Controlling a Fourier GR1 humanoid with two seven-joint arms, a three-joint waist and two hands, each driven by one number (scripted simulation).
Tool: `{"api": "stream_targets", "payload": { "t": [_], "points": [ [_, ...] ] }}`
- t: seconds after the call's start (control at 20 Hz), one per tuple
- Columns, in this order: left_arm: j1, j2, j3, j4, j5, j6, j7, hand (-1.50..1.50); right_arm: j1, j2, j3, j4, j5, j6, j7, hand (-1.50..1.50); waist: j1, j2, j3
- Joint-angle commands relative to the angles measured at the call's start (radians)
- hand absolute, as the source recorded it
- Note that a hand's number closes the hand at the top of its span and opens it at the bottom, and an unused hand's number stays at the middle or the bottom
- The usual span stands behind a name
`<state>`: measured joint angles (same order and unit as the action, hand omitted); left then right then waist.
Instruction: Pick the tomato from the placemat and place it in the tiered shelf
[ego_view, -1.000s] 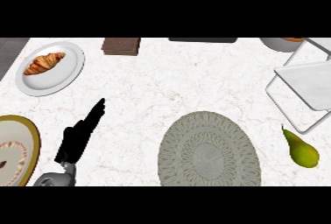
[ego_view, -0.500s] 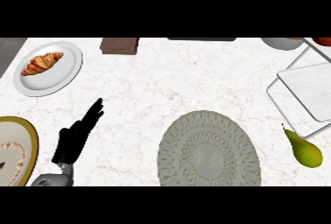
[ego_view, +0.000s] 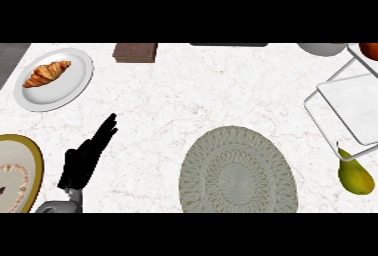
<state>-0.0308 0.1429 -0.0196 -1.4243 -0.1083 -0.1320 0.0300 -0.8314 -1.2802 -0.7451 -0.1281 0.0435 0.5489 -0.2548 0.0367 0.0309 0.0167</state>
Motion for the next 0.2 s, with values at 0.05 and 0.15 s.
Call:
{"api": "stream_targets", "payload": {
  "t": [0.05,0.15],
  "points": [
    [0.031,0.010,0.001,0.023,-0.003,-0.010,-0.018,0.00,0.059,-0.024,0.004,-0.007,0.007,0.068,-0.044,-1.50,0.009,0.003,-0.002],
    [0.018,-0.003,-0.010,0.012,-0.010,0.001,-0.002,0.00,0.082,-0.021,0.012,-0.007,0.019,0.048,-0.054,-1.50,0.013,0.007,0.000]
  ]
}}
